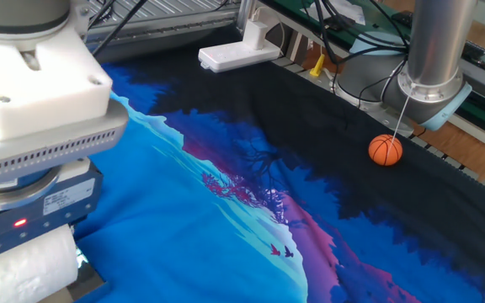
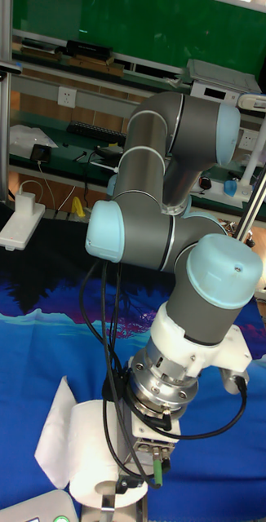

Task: Put the toilet paper on its holder

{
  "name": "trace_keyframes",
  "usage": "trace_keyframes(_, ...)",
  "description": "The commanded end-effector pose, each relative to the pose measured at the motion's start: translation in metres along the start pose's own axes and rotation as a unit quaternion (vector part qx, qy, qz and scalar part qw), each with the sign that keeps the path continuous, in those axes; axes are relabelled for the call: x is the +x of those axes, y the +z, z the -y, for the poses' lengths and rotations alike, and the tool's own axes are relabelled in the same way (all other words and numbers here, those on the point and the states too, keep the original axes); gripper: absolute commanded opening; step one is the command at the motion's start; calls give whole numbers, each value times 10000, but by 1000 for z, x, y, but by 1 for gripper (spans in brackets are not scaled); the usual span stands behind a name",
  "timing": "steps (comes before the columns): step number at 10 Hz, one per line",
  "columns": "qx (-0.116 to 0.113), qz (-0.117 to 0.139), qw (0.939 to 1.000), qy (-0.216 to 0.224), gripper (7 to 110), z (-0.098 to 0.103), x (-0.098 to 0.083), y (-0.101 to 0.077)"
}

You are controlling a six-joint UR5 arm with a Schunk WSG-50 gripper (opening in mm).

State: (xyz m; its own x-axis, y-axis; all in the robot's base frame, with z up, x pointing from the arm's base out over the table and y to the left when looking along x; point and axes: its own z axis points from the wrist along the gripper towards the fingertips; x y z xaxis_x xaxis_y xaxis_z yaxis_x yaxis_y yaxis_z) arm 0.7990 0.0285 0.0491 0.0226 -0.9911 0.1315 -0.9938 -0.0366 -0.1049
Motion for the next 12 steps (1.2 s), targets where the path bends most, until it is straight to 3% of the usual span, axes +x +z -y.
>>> trace_keyframes(1, 74, 81, 9999, -41, 88, 6, -4, 1)
trace_keyframes(2, 55, -55, 10000, -34, 88, 5, 3, 1)
trace_keyframes(3, 1, -99, 9999, 30, 110, 2, 6, 1)
trace_keyframes(10, -280, -153, 9990, 312, 110, -15, 7, -1)
trace_keyframes(12, -487, -51, 9980, 398, 110, -25, 2, -2)
